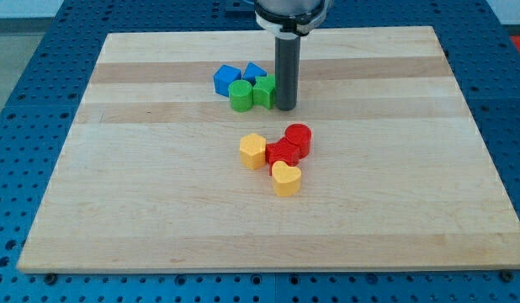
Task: Push the hexagon into the red star
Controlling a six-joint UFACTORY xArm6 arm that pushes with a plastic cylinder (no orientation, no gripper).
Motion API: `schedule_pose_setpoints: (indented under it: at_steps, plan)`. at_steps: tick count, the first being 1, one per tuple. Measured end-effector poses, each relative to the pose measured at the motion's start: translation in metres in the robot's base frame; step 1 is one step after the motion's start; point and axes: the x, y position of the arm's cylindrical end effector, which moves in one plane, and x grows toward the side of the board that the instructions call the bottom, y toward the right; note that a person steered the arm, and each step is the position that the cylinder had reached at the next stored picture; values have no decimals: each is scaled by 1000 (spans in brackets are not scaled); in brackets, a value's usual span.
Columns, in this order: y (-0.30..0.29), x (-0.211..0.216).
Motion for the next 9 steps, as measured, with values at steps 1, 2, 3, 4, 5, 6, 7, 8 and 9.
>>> schedule_pose_setpoints:
  at_steps: [1, 2, 3, 4, 5, 6, 7, 8, 9]
  plan:
    - [-13, 15]
    - [-42, 28]
    - [-79, 42]
    - [-112, 65]
    - [-119, 94]
    - [-112, 104]
    - [-98, 104]
    - [-85, 104]
    - [-73, 104]
